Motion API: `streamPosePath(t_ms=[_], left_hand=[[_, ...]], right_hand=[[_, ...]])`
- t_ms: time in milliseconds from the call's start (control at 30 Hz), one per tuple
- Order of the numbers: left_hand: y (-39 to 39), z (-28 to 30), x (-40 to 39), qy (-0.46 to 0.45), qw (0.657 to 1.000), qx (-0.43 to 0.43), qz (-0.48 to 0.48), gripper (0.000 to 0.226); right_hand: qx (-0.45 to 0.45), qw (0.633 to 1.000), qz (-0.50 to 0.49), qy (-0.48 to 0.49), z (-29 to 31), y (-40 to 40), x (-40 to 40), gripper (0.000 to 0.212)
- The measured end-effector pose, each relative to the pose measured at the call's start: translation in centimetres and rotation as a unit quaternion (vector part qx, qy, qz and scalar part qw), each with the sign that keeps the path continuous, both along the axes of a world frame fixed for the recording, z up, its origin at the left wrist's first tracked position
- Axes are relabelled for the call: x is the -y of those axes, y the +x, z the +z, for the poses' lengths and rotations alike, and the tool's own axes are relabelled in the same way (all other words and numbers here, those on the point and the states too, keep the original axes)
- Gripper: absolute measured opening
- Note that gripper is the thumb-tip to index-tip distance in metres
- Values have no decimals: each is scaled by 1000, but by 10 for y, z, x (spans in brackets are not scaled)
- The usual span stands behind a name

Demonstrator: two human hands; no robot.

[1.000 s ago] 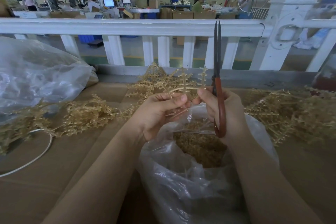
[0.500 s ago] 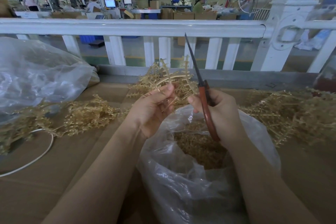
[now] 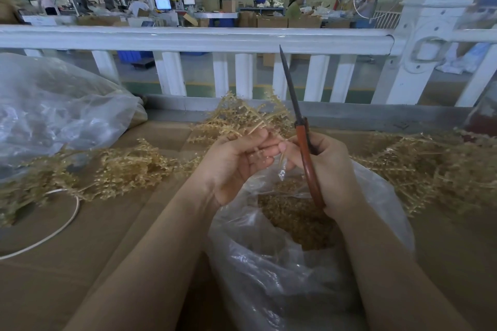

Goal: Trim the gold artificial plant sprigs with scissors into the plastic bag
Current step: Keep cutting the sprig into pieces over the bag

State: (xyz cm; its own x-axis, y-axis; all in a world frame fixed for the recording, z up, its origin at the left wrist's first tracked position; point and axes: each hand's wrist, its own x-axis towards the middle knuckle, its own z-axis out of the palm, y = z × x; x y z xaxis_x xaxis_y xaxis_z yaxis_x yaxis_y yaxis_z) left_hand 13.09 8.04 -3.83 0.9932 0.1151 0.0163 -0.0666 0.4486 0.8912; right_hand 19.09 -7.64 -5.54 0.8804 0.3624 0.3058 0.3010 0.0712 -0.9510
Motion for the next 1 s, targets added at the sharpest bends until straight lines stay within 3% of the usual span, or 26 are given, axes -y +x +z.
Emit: streamPosePath(t_ms=[400, 1000], left_hand=[[-1, 0, 0, 78, 996, 4, 38, 13], [-2, -2, -1, 75, 996, 28, 43, 14]], right_hand=[[-2, 1000, 1, -8, 1, -1, 0, 15], [-13, 999, 28, -25, 4, -3, 1, 11]])
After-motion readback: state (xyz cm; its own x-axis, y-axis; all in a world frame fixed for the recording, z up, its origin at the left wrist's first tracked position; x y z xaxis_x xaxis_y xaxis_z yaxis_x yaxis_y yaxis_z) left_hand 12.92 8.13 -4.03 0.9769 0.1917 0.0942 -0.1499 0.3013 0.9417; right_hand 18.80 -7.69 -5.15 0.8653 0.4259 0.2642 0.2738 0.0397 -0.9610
